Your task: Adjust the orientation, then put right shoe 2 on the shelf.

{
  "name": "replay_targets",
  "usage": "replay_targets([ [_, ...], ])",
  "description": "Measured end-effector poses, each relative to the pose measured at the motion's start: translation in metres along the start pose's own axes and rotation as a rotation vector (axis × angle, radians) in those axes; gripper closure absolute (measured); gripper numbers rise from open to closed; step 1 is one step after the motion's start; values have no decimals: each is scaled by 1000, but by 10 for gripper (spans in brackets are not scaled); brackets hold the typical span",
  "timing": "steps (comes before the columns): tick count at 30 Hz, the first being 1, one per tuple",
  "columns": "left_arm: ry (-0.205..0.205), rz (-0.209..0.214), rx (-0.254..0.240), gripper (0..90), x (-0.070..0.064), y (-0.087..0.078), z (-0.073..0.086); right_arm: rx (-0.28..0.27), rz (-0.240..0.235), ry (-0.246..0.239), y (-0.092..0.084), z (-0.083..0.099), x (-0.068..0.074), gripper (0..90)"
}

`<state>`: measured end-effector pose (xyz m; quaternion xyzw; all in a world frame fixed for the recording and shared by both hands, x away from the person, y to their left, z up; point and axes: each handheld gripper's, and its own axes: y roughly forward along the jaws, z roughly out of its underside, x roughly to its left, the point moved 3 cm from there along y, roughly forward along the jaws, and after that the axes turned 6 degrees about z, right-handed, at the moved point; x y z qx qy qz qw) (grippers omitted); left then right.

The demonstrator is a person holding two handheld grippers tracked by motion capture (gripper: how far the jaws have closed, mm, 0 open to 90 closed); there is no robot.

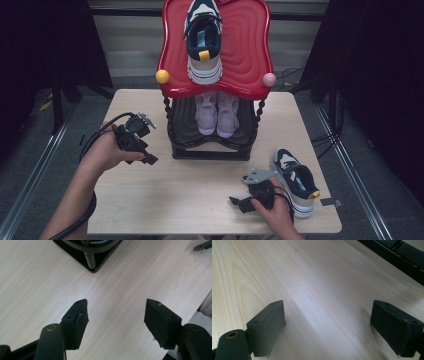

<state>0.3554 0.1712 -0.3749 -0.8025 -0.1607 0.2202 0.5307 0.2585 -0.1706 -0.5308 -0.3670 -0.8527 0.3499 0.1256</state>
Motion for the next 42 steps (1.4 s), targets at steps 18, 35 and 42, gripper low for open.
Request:
replay_targets([
  [18,-44,58,-66,319,4,66,24,3,-1,0,0,0,0,116],
  [35,-47,60,-167,300,0,103,34,3,-1,0,0,0,0,116],
  [42,-46,22,-255,285,1,115,39,4,-1,1,0,0,0,116],
])
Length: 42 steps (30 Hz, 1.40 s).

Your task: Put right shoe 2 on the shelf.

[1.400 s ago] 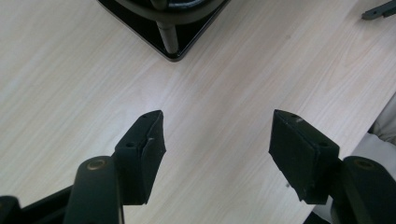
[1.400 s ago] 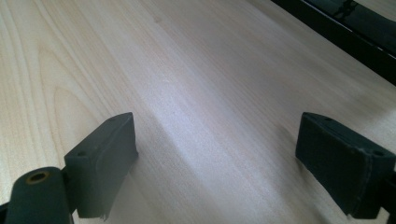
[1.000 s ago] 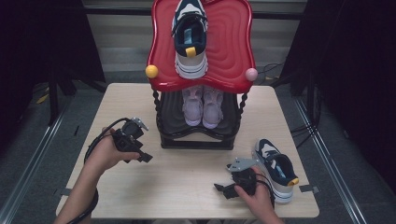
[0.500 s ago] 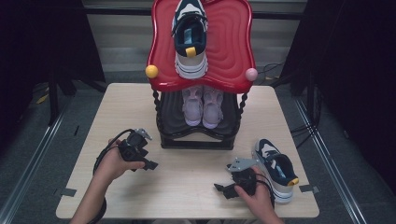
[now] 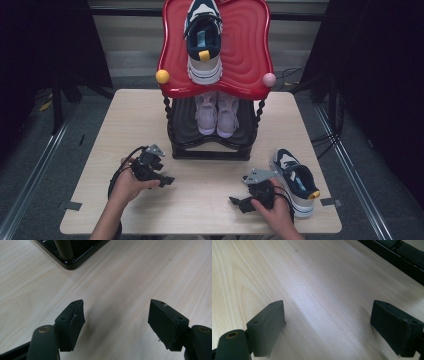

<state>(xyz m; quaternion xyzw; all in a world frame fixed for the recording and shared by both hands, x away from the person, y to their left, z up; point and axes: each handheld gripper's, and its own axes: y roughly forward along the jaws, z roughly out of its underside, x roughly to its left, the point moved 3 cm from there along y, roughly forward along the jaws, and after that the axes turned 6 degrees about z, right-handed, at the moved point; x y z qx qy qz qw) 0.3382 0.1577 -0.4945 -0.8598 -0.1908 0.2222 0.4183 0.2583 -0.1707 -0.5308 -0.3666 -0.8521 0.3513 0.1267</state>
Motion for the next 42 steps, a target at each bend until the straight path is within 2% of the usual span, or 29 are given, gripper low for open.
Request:
replay_targets([
  [8,21,-58,-84,261,-1,16,10,0,0,-1,0,0,0,117],
  [10,28,-62,-85,258,0,17,13,0,0,-1,0,0,0,118],
  [12,36,-84,-99,249,0,20,15,0,-2,-4,-1,0,-1,122],
  [15,36,-81,-123,225,0,20,18,11,-6,-10,-2,0,-1,148],
  [17,51,-82,-148,201,0,21,21,32,-14,-15,-4,-1,-1,166],
  [19,57,-90,-158,193,-2,22,22,53,-24,-29,-6,-3,-2,178],
  [20,75,-100,-154,182,-2,22,23,61,-36,-37,-7,-4,-2,183],
  [21,83,-93,-162,172,-2,23,23,75,-46,-48,-9,-5,-2,189],
  [26,82,-94,-189,147,-2,24,26,126,-96,-102,-22,-16,-3,206],
  [28,86,-90,-205,147,-2,25,27,139,-90,-129,-27,-22,-4,208],
  [29,93,-93,-211,146,-2,25,28,146,-97,-128,-29,-24,-4,208],
  [30,94,-94,-212,146,-2,24,28,157,-102,-161,-31,-27,-6,208],
  [32,92,-93,-215,145,-2,24,28,175,-119,-153,-33,-31,-6,208],
  [35,91,-93,-213,144,-2,24,28,175,-145,-171,-36,-37,-7,208],
  [42,95,-86,-210,136,-2,25,28,243,-182,-213,-49,-46,-12,219],
])
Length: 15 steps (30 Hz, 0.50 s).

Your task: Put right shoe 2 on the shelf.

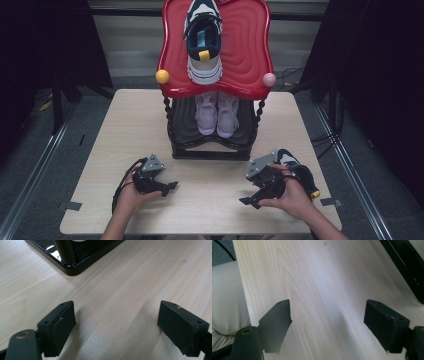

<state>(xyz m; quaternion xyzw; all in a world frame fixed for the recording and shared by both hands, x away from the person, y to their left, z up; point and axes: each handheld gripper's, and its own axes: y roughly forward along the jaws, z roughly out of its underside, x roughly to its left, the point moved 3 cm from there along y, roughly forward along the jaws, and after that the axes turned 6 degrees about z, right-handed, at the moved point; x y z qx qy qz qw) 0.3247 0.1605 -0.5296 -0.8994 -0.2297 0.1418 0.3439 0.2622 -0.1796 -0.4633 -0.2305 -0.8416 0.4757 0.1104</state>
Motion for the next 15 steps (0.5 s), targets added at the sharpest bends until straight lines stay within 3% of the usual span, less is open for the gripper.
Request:
replay_targets([
  [5,1,1,2,130,0,0,0,62,-12,-29,-18,-1,-6,232],
  [10,1,2,1,128,0,0,0,77,8,-68,-41,0,-17,250],
  [15,2,2,1,126,0,0,0,103,25,-75,-59,5,-25,250],
])
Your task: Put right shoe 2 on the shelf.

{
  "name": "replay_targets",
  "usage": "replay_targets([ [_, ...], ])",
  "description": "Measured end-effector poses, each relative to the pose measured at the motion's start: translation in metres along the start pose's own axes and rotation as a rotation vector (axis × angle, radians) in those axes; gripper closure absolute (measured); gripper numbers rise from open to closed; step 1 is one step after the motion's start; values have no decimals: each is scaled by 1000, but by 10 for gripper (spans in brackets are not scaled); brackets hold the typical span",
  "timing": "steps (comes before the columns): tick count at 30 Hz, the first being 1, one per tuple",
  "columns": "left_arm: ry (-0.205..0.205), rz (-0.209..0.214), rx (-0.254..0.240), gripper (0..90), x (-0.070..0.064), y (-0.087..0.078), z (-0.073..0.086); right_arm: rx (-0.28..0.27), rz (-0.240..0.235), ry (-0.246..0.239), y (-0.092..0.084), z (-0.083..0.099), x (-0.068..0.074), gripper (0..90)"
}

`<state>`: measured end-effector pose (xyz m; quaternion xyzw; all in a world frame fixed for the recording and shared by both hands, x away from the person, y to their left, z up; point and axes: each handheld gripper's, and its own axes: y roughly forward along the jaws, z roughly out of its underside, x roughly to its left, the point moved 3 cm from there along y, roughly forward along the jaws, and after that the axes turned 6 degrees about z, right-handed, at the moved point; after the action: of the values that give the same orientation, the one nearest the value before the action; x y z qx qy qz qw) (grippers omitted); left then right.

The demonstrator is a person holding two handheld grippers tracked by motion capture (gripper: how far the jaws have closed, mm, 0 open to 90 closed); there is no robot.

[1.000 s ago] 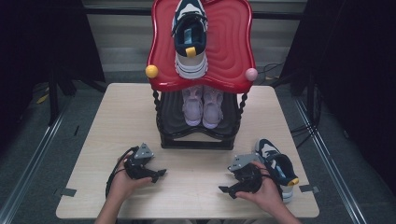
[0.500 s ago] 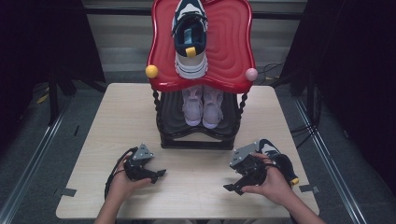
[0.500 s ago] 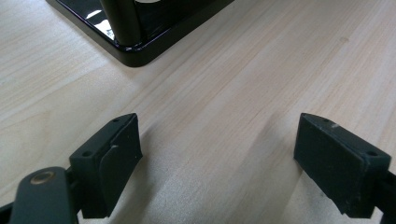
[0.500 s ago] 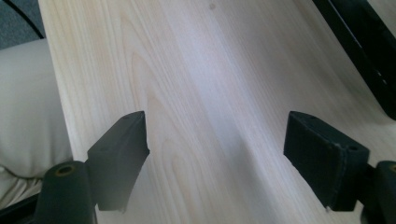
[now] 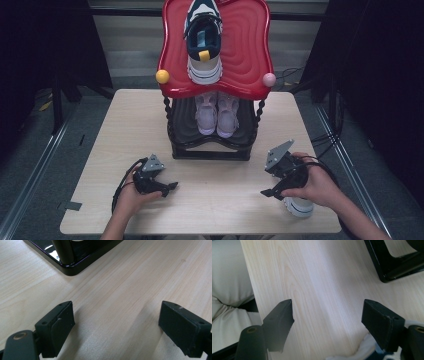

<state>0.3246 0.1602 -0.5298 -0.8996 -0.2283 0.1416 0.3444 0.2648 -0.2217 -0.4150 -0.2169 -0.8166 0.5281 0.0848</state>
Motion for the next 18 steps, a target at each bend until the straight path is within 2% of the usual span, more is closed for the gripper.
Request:
replay_targets([
  [8,1,0,0,126,0,0,0,78,16,-2,-20,19,-8,254],
  [10,-2,1,-1,126,0,0,0,89,32,-10,-22,24,-12,255],
  [12,-2,1,-1,126,0,0,0,110,29,1,-23,30,-12,255],
  [18,2,-1,0,126,0,0,0,145,35,-10,-30,42,-14,255],
])
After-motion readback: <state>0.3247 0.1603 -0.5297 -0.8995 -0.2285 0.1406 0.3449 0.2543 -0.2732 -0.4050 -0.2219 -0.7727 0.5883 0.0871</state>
